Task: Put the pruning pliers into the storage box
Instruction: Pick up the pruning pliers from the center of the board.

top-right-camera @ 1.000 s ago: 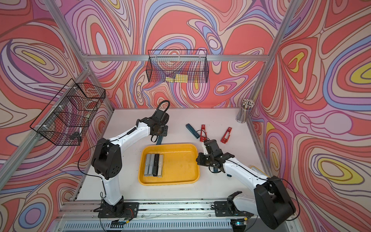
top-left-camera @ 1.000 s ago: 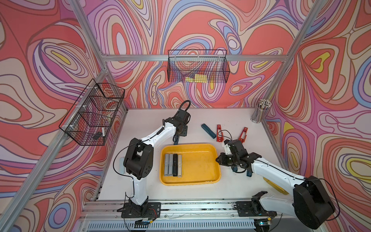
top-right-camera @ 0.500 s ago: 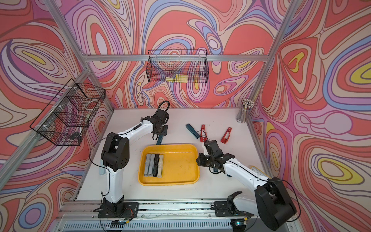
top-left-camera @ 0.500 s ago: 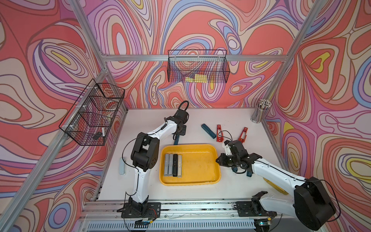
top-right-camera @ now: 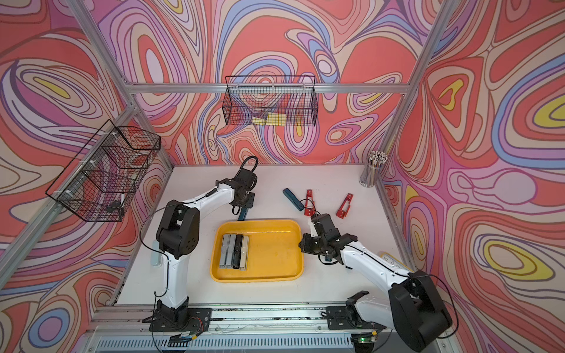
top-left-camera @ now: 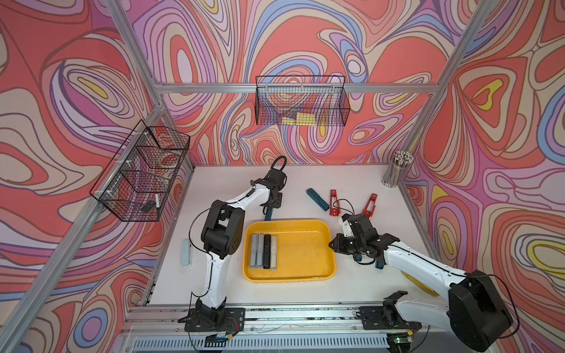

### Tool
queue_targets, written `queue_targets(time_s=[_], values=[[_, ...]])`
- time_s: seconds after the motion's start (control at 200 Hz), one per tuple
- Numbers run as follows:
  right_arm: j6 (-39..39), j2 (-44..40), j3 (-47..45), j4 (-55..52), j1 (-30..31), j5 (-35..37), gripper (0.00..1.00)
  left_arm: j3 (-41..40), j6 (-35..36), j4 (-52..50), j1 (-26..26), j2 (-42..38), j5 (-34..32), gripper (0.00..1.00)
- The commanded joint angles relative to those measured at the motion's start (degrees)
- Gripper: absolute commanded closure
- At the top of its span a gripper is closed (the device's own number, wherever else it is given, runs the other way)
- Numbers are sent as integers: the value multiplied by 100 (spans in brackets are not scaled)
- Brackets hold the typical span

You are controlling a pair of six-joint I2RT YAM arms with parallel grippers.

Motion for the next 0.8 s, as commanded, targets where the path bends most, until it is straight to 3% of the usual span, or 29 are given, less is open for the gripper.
queue_targets(time_s=[0.0,0.235,0.431,0.621,0.796], values=[[-27,-4,-150,-150,29,-124,89,-86,85,39,45,138,46,50],[-1,5,-145,-146,29,-128,89,-67,88,31,70,284,123,50],[-10,-4,-158,-172,27,-104,88,-66,58,47,73,359,179,58],[-10,14,-119,-181,30,-79,89,-35,24,19,93,402,219,85],[-19,23,-90,-196,26,-78,89,-32,-2,-41,109,388,184,100]])
